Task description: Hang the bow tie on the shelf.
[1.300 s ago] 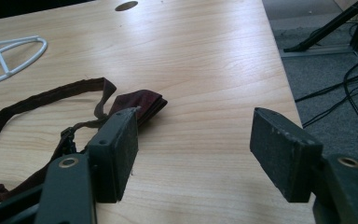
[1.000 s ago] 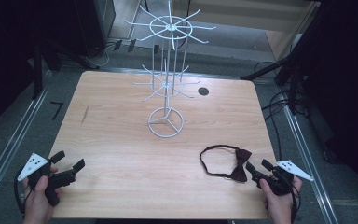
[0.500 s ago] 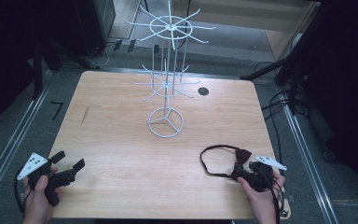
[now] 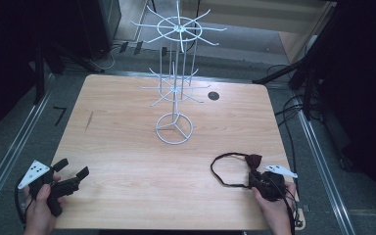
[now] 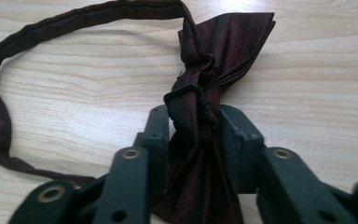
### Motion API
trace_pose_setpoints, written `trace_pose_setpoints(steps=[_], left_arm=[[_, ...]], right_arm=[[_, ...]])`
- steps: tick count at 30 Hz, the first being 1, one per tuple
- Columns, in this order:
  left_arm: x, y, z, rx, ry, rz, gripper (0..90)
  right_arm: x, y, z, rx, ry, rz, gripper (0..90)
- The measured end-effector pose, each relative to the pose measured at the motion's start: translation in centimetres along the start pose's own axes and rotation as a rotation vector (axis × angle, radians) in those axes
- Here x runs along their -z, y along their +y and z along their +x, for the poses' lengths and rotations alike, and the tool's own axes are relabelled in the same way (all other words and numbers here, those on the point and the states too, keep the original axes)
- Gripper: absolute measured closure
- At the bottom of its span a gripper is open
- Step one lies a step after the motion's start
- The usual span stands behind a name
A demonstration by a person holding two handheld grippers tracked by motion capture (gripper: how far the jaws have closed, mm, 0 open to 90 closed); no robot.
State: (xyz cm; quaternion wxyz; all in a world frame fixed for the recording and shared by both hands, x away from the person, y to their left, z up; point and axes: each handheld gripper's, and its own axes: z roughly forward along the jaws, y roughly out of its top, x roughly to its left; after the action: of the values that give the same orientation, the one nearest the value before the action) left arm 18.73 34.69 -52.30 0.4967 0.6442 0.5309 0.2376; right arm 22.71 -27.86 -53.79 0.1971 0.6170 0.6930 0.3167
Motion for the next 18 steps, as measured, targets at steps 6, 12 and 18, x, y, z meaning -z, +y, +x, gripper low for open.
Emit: trace_pose_setpoints(steps=[6, 12, 18], left_arm=[[0.0, 0.0, 0.0, 0.002, 0.001, 0.001, 8.2], [0.0, 0.0, 0.0, 0.001, -0.001, 0.0, 8.2], [0.0, 0.0, 0.0, 0.002, 0.0, 0.003, 8.2]], right_arm=[[0.1, 0.1, -0.4, -0.003, 0.011, -0.037, 75.2], [0.8, 0.8, -0.8, -0.029, 0.04, -0.139, 75.4], [1.8, 1.4, 0.0, -0.006, 0.078, -0.214, 75.4]])
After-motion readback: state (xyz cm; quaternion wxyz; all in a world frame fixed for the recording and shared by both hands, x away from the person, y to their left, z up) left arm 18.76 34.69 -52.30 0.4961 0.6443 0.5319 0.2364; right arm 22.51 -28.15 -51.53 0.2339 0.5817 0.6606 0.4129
